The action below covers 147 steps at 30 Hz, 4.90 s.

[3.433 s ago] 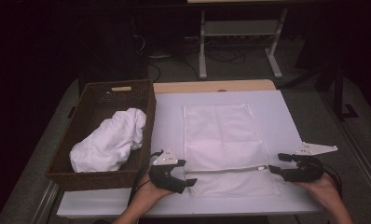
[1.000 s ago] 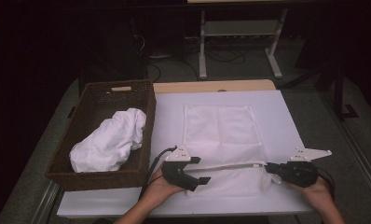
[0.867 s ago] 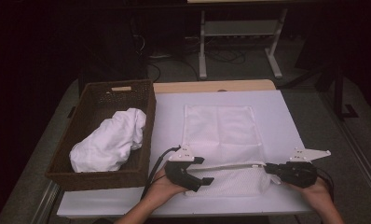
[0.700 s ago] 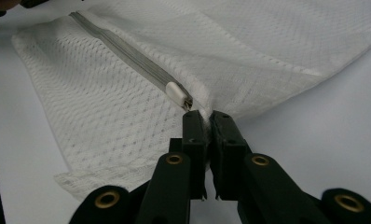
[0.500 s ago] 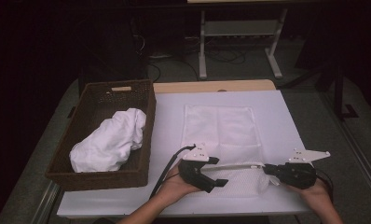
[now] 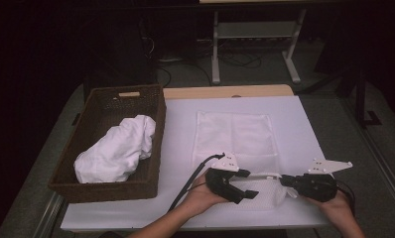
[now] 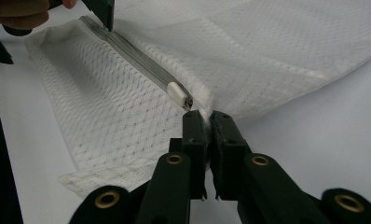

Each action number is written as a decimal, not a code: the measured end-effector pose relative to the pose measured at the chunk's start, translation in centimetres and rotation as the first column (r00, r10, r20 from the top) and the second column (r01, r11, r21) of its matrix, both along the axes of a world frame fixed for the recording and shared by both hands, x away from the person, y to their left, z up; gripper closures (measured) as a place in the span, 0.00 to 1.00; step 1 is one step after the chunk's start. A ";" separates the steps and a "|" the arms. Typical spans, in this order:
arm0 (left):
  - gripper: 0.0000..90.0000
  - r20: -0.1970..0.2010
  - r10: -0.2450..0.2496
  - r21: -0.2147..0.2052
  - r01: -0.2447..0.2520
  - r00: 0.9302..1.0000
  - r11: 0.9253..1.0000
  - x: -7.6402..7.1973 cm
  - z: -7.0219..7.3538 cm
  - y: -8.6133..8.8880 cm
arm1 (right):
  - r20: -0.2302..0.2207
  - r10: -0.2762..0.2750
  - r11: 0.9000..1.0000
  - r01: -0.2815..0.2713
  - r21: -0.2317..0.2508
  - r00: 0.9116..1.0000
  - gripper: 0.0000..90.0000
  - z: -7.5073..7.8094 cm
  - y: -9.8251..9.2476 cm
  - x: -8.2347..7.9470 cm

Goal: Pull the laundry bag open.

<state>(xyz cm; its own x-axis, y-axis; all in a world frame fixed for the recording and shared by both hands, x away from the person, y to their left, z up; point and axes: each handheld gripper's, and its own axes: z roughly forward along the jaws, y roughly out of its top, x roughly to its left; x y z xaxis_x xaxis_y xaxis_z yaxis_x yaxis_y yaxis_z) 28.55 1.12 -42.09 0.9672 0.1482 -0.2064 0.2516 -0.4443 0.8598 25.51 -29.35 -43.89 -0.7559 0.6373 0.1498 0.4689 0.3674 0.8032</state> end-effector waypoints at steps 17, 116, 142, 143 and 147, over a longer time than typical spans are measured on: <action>0.55 -0.009 -0.008 0.019 0.009 1.000 1.000 0.2 -0.5 -1.0 | 0.008 0.029 0.999 -0.029 0.025 1.000 0.94 0.4 0.7 -0.4; 0.96 -0.119 0.007 0.085 0.003 0.993 0.996 1.5 -1.6 -2.7 | 0.026 0.055 0.998 -0.056 0.016 0.998 0.94 0.5 1.1 -1.1; 0.96 -0.125 0.032 0.100 -0.020 0.992 0.995 1.2 -1.3 -0.5 | 0.027 0.032 0.999 -0.033 0.020 0.999 0.94 0.2 0.9 -1.0; 0.96 -0.126 0.036 0.099 -0.024 0.991 0.995 1.2 -1.3 -0.4 | 0.028 0.031 0.999 -0.032 0.019 0.999 0.94 0.2 0.9 -1.0; 0.96 -0.132 0.041 0.099 -0.028 0.990 0.995 1.1 -1.5 0.2 | 0.027 0.029 0.999 -0.029 0.016 0.999 0.94 0.0 1.0 -0.9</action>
